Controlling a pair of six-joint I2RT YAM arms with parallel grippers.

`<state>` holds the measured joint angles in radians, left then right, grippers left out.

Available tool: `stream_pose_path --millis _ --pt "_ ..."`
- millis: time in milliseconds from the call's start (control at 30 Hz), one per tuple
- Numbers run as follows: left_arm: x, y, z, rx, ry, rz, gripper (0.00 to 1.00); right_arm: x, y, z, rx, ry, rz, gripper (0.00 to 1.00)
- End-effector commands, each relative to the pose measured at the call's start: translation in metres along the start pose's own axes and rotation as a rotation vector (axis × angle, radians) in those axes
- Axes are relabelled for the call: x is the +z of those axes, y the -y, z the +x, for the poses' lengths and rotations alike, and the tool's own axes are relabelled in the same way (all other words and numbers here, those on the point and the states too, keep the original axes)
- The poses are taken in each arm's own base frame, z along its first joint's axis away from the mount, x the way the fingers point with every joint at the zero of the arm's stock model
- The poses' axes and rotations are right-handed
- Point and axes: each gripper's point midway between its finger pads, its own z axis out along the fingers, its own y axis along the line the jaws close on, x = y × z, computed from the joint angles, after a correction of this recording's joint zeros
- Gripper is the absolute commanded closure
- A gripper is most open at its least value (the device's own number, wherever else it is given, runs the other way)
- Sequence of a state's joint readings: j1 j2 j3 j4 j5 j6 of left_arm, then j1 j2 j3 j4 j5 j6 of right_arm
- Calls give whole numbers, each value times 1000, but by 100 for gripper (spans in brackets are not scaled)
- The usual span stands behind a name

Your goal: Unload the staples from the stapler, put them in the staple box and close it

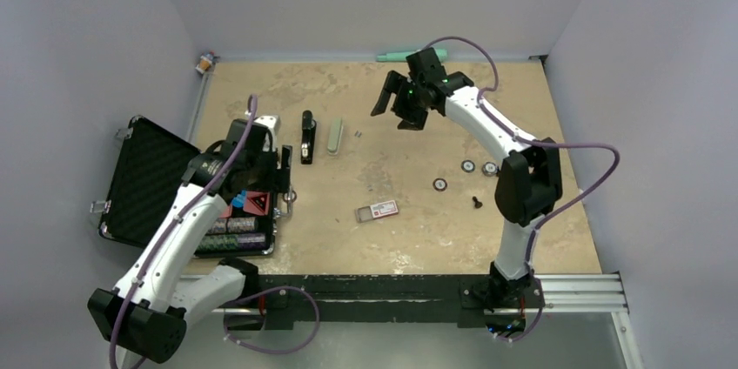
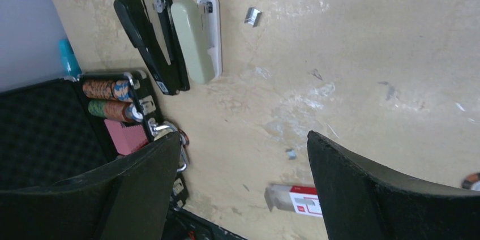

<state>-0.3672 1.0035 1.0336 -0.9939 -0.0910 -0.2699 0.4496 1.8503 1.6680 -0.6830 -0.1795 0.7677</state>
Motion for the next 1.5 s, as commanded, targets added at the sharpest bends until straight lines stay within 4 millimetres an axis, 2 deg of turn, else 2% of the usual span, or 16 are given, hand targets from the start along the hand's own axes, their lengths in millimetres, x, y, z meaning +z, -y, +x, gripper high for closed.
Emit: stream_pose_path --millis 0,233,333,467,600,733,800,900,1033,1200,1467 --pt "5 -24 2 -127 9 -101 19 20 -24 -15 100 35 -29 15" --pt "3 -49 7 -233 23 -202 20 68 -27 -19 122 67 61 21" --pt "2 -57 10 -272 29 -247 20 91 -24 -13 107 58 105 24" --pt "6 -60 11 -281 17 -252 20 113 -22 -5 88 44 149 28" --pt "13 -56 11 -267 -9 -231 20 129 -23 -2 87 44 152 37" --pt "16 -53 10 -261 -17 -213 22 142 -19 -3 84 57 177 48" --pt "16 -52 10 -260 -15 -209 22 145 -17 -5 85 66 186 51" --pt "16 -51 10 -257 -16 -201 22 148 -15 -8 87 85 197 61" --pt "17 -50 10 -254 -16 -193 23 155 -11 -9 86 93 211 68" --pt "17 -49 10 -253 -14 -191 24 163 -2 -4 90 83 234 72" --pt "16 -48 9 -252 -6 -184 25 177 -4 9 74 71 243 74"
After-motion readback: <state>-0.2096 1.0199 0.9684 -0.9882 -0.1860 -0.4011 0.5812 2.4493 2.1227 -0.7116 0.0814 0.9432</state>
